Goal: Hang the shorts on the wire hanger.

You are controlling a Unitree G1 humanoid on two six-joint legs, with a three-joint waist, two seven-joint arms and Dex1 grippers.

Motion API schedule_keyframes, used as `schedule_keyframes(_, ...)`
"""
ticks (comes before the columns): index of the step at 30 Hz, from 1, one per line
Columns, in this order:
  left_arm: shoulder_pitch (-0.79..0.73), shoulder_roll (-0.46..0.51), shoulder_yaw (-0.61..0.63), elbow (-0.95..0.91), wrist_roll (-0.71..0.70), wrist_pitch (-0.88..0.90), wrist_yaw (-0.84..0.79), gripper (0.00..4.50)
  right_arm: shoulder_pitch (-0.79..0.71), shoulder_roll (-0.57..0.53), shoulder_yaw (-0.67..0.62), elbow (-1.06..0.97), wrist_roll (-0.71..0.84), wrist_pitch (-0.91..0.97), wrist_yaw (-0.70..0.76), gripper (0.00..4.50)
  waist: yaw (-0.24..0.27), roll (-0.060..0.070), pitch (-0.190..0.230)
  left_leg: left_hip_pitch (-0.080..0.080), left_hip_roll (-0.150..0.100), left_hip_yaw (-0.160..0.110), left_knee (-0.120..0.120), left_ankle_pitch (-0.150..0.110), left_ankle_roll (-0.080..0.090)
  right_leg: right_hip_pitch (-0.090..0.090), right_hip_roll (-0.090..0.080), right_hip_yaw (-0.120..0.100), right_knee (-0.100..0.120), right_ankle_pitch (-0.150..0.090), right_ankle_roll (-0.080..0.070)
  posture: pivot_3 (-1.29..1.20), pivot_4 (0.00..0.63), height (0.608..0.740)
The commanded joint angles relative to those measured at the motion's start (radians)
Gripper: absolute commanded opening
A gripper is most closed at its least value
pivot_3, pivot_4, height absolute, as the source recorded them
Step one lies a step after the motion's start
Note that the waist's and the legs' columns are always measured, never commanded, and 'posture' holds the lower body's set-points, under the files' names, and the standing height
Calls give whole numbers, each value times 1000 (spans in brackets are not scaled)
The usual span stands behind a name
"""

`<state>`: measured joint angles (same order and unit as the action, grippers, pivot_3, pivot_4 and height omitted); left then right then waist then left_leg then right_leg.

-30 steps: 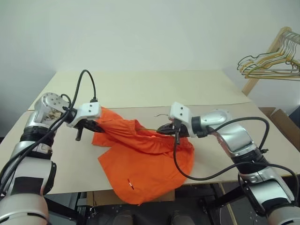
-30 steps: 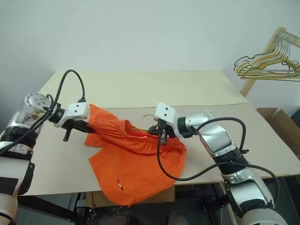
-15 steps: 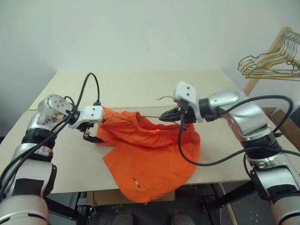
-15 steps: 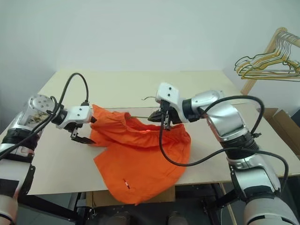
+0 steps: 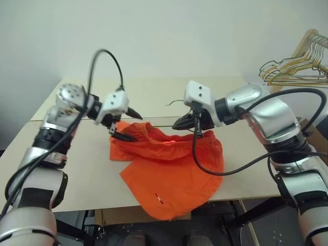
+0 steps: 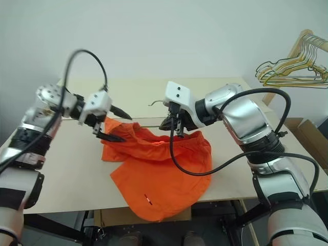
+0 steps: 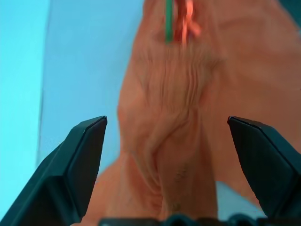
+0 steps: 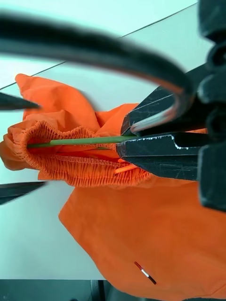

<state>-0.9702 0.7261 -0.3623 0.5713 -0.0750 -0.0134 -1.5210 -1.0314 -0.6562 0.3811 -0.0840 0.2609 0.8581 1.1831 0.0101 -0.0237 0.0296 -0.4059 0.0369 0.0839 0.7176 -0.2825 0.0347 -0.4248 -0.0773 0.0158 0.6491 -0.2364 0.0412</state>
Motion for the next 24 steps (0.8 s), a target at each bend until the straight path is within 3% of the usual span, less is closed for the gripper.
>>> schedule_keyframes(1,-10,-35,-11,19,86,-36,88,4482,-33,-2,-24,-20,6,10,-4,0,0,0,0,0,0,0,0,0,0,0,0,0,0,0,0,28,0,740)
schedule_keyframes(4,-4,-72,4,25,106,-25,132,3864,-26,-8,-29,-32,10,17,-5,0,-1,0,0,0,0,0,0,0,0,0,0,0,0,0,0,10,0,740)
schedule_keyframes(16,29,-91,55,-20,76,5,94,14,-7,-29,-24,-62,10,32,-8,0,-18,0,0,0,0,0,0,0,0,0,0,0,0,0,0,3,0,740)
schedule_keyframes(24,36,-104,74,-40,50,39,91,14,20,-28,-19,-72,-24,-29,-40,0,-23,0,0,0,0,0,0,0,0,0,0,0,0,0,0,-3,0,740)
